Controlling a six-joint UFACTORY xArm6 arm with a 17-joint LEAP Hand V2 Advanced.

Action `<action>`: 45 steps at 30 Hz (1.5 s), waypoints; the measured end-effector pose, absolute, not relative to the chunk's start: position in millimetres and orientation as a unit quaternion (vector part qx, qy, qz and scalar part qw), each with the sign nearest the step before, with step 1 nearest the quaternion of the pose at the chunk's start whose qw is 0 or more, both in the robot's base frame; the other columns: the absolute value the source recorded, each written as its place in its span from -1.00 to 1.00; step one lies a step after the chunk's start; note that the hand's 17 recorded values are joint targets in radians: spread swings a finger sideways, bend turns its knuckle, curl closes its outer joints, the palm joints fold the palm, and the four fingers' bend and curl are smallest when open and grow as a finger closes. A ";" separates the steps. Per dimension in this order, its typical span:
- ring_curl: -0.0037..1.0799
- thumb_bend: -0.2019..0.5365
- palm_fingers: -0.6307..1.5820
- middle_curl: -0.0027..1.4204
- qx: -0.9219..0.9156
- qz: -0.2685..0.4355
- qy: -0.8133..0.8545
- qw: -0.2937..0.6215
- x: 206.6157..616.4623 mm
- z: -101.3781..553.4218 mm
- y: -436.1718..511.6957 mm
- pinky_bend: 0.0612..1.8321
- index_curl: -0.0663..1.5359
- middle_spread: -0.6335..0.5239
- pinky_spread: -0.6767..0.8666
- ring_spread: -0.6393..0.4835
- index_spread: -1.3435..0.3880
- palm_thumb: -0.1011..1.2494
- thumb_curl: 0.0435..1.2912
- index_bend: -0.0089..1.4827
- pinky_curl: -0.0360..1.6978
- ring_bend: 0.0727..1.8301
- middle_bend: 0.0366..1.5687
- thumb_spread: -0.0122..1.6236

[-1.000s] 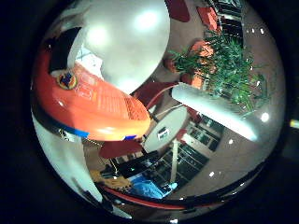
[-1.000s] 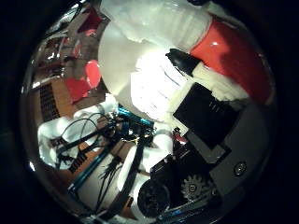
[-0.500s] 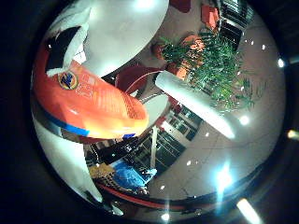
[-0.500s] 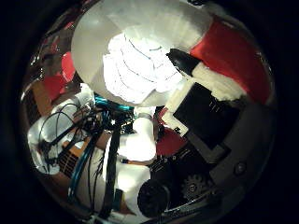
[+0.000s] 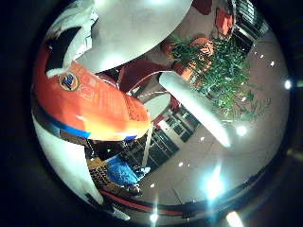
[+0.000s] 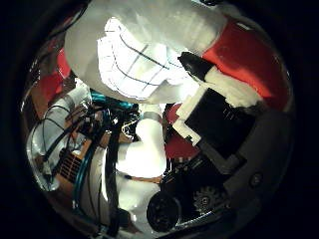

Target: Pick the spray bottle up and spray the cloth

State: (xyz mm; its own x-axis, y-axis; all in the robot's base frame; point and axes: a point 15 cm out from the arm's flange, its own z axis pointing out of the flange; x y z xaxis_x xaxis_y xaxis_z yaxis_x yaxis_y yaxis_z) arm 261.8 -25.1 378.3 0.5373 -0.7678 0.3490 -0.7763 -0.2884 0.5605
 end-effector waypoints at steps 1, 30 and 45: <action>0.48 -0.50 0.59 -0.04 0.806 0.009 -0.481 0.346 262.7 381.9 -22.4 0.10 0.03 -0.08 -0.36 -0.26 0.31 0.63 0.30 0.58 0.65 0.46 0.79 0.00; 0.50 -0.50 0.59 -0.04 0.834 -0.107 -0.485 -0.242 327.9 513.9 229.2 0.10 0.03 -0.08 -0.37 -0.26 0.31 0.65 0.30 0.57 0.65 0.45 0.78 -0.01; 0.50 -0.50 0.59 -0.04 0.723 -0.206 -0.492 -0.439 347.2 396.5 273.0 0.10 0.03 -0.08 -0.37 -0.26 0.31 0.67 0.31 0.57 0.65 0.45 0.78 -0.04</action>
